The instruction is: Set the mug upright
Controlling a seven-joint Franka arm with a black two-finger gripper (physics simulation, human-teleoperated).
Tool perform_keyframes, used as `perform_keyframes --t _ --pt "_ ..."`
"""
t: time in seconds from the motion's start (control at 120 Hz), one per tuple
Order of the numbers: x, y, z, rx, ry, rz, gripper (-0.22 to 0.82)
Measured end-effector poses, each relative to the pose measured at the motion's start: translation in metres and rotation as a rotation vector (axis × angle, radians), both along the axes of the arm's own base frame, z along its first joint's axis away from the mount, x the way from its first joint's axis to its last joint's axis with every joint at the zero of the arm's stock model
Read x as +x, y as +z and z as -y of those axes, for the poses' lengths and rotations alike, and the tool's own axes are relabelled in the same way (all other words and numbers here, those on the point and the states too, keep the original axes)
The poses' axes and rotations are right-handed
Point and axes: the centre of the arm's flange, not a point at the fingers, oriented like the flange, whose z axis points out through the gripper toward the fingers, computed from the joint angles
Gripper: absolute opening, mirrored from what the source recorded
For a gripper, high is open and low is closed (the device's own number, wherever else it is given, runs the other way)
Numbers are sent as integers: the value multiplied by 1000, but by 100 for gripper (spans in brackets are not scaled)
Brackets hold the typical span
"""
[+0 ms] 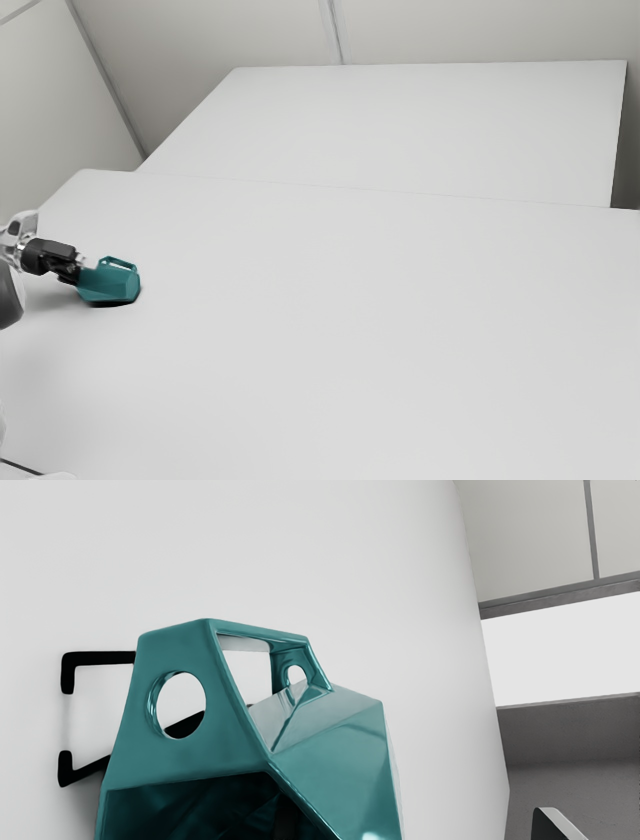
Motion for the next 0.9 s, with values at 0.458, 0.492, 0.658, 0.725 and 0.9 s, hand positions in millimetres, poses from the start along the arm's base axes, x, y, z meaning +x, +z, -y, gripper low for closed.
perform_keyframes --t 0.458,0.492,0.658,0.725,0.9 --pt "-4 -3 0 -15 21 -45 -6" --pt "-4 -3 0 -16 21 -48 -8" --pt "-1 1 3 -23 19 -44 -14" --pt "4 10 7 -23 12 -27 -14" --pt "30 60 31 1 -30 46 -17"
